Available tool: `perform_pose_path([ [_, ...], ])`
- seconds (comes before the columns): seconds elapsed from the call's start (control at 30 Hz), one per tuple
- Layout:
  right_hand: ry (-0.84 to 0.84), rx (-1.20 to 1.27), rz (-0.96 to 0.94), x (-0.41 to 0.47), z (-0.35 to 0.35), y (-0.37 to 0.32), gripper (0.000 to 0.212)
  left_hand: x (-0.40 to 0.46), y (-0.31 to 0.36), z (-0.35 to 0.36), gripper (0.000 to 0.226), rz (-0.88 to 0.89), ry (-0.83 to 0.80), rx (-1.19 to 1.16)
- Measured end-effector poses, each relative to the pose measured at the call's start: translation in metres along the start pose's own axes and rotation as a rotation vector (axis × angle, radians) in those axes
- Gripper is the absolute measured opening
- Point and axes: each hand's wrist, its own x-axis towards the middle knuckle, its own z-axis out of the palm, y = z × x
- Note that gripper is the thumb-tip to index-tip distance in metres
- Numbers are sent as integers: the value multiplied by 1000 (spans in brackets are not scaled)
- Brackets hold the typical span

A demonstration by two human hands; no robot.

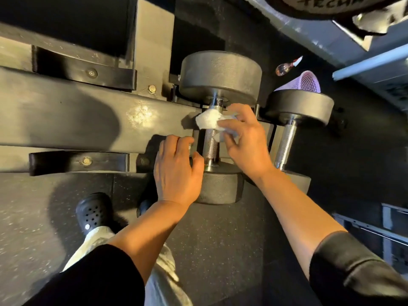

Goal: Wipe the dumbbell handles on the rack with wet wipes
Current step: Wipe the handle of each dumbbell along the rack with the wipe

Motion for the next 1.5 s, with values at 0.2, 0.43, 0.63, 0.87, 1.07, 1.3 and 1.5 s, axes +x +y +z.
perform_pose_path([
  [0.2,-82,141,-25,-7,9,8,22,0,0,2,39,27,10,23],
  [0.43,-83,233,129,-28,7,34,20,-3,6,-4,37,69,33,89],
  [0.63,21,436,283,-11,11,32,14,9,29,-1,38,62,92,85],
  [0.87,233,679,402,21,40,26,20,12,34,12,46,-26,87,110],
  [1.07,84,751,399,-5,35,32,19,13,37,10,41,-18,60,79],
  [1.3,127,821,405,-22,14,28,17,12,36,10,25,-47,60,73],
  [1.5,199,889,356,-5,6,-10,25,11,29,0,24,-32,134,162],
])
